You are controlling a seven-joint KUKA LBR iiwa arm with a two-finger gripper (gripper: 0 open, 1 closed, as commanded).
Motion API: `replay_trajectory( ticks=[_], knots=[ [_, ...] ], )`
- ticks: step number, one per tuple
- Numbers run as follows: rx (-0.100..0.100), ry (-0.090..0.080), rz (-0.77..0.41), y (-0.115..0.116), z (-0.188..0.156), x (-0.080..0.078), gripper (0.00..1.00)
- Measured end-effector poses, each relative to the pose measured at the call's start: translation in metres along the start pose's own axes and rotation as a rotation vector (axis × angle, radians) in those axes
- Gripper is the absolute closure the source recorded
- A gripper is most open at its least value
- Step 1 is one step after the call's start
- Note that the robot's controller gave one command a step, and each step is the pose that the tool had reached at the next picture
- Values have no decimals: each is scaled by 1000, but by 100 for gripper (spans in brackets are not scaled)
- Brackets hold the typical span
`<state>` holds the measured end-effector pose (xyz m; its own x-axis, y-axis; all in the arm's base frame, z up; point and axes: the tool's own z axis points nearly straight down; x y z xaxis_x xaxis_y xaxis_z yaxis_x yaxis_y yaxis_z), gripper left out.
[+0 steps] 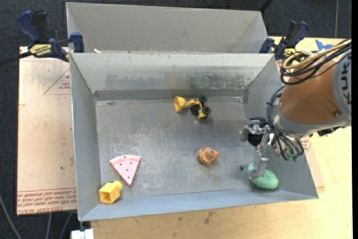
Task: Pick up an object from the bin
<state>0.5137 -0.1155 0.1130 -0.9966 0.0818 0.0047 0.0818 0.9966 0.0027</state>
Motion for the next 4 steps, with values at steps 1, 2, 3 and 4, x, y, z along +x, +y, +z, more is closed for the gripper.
replay_trajectory(
  ticks=[1, 2, 3, 4],
  knots=[
    [4, -9, 88, -12, -32, 3, 0],
    [1, -6, 79, -22, -56, 2, 0],
    [4, -16, 50, -29, -23, 8, 0],
    [2, -6, 59, -2, 32, 21, 0]
  ],
)
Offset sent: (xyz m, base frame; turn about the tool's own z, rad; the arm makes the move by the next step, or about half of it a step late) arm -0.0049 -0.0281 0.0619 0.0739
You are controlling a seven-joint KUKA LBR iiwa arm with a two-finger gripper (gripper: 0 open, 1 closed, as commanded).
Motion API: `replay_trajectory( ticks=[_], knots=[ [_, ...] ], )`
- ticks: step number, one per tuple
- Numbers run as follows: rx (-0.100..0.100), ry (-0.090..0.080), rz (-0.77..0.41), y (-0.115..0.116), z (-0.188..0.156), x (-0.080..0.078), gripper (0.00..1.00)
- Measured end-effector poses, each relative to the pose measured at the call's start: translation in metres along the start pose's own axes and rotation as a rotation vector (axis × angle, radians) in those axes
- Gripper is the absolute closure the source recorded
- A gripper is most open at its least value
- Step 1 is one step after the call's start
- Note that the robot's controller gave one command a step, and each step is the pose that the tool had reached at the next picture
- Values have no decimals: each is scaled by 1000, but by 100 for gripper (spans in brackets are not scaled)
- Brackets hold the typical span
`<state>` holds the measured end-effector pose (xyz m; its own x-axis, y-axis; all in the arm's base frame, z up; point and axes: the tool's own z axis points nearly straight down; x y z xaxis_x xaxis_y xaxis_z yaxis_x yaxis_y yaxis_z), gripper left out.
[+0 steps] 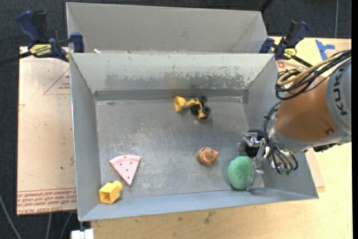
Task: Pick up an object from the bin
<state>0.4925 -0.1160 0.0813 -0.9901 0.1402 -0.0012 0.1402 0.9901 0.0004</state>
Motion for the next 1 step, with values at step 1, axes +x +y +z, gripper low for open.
replay_trajectory(
  ticks=[1],
  knots=[
    [0, 1, -93, 8, 11, 15, 100]
  ],
)
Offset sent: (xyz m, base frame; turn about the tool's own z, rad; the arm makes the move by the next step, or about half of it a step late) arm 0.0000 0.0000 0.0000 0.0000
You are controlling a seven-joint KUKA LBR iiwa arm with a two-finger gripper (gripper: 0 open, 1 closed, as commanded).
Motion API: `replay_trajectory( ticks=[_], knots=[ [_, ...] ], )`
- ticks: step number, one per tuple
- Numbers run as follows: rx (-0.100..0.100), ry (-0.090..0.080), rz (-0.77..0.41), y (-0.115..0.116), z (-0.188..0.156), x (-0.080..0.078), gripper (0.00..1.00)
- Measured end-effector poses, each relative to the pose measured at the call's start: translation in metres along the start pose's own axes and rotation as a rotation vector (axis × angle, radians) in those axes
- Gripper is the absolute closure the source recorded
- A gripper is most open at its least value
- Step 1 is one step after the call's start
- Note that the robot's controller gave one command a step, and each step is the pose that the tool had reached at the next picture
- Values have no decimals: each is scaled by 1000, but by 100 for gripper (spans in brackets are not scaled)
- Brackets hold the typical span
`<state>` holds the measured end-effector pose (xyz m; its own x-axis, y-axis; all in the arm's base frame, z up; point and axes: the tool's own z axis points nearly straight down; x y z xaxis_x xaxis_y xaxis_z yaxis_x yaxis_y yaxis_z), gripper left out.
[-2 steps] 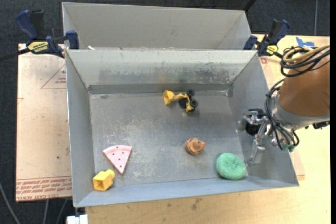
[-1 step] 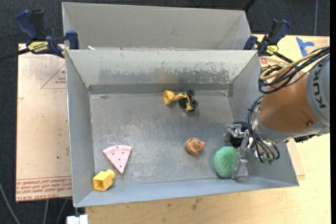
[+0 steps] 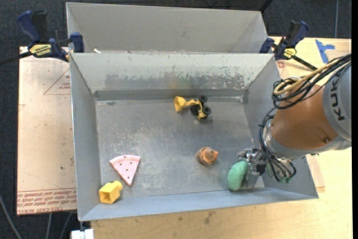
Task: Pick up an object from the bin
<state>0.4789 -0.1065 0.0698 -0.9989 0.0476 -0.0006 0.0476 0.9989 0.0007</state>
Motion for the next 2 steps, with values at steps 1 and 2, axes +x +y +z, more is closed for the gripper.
replay_trajectory(
  ticks=[1, 2],
  knots=[
    [0, 0, -1, 0, 0, 0, 100],
    [1, -3, -2, -3, -144, -11, 100]
  ],
)
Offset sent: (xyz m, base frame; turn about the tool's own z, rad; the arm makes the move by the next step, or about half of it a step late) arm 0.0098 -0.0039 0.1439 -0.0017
